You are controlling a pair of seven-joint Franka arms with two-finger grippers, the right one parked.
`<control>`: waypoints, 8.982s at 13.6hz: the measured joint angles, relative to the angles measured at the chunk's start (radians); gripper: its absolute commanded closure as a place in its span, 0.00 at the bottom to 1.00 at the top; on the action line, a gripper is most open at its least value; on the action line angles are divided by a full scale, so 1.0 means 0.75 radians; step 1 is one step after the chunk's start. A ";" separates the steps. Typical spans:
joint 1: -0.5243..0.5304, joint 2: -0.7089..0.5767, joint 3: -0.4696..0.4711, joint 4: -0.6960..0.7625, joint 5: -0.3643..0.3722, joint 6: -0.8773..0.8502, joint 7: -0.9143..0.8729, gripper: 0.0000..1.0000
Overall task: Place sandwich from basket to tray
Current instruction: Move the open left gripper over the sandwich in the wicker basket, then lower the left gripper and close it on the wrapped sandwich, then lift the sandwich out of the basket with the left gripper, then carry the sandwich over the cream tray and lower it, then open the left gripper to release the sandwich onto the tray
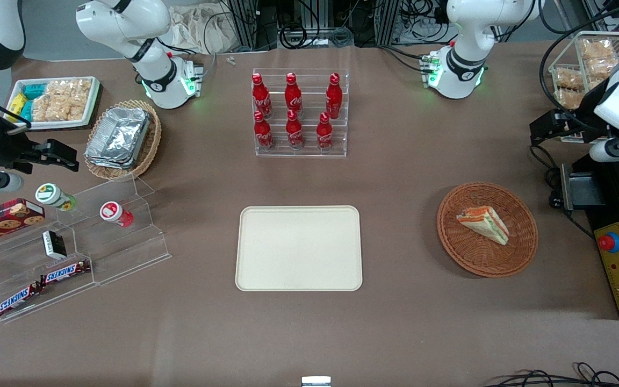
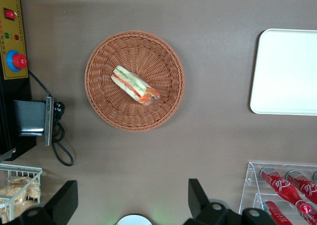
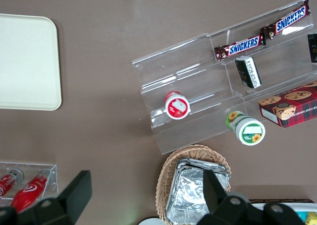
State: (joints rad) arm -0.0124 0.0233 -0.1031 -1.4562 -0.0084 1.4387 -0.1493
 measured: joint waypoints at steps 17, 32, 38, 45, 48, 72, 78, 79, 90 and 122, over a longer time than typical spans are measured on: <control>-0.002 0.084 0.005 -0.198 0.000 0.097 -0.310 0.00; 0.055 0.240 0.015 -0.738 0.007 0.840 -0.672 0.00; 0.055 0.379 0.015 -0.739 0.010 0.982 -0.867 0.00; 0.068 0.478 0.067 -0.739 0.020 1.049 -0.979 0.00; 0.070 0.502 0.075 -0.739 0.027 1.090 -1.007 0.00; 0.053 0.379 0.022 -0.597 0.035 0.917 -1.060 0.65; 0.047 0.347 -0.188 -0.397 0.035 0.724 -1.060 0.66; 0.044 0.347 -0.231 -0.380 0.035 0.718 -1.060 0.69; -0.152 0.575 -0.438 -0.190 0.194 0.803 -1.048 0.71; -0.293 0.907 -0.427 -0.060 0.620 1.256 -1.025 0.00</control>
State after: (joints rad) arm -0.2318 0.7032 -0.4232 -1.5015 0.4565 2.3807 -0.9179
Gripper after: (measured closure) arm 0.000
